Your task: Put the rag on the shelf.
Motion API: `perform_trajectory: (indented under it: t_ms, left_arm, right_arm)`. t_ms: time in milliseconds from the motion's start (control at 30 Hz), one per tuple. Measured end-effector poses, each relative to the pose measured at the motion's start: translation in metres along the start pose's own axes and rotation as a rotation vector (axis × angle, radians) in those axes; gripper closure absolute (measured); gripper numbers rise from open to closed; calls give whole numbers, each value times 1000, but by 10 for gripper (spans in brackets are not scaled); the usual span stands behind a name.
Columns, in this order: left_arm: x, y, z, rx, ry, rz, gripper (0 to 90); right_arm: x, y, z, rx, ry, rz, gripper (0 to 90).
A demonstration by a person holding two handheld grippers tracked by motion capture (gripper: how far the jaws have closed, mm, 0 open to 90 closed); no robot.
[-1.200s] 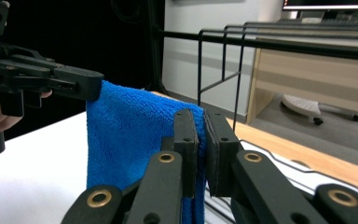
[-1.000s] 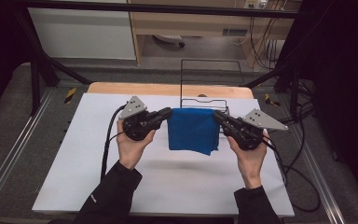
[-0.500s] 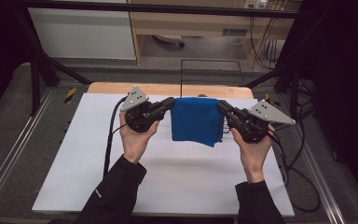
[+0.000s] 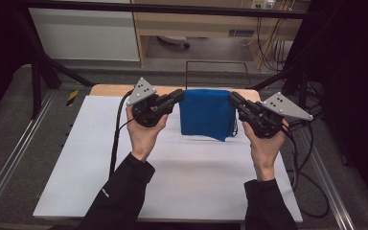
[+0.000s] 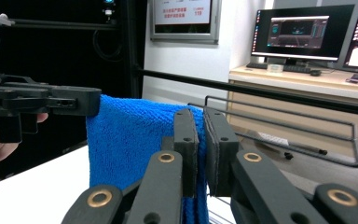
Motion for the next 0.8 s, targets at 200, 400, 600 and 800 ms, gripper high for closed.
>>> perform_trajectory:
  t_ms: [200,400,600,800]
  left_arm:
    - [9,1,-8,3,19,-4,861]
    - [17,2,-17,8,30,-1,861]
    - [24,3,-27,18,43,-1,861]
    - [30,3,-36,26,59,-3,861]
  right_arm:
    - [3,6,-7,-6,14,19,849]
    - [5,15,-14,-10,32,38,849]
    - [8,20,-21,-15,42,51,849]
    - [11,26,-30,-18,54,58,849]
Point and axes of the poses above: each handheld gripper's, and its own axes: x roughly forward along the jaws, z roughly out of its underside, y roughly to its right, the point moved 3 cm from there along x, roughly forward along the jaws, and after that the axes turned 9 degrees about y, right-handed, at the moved point
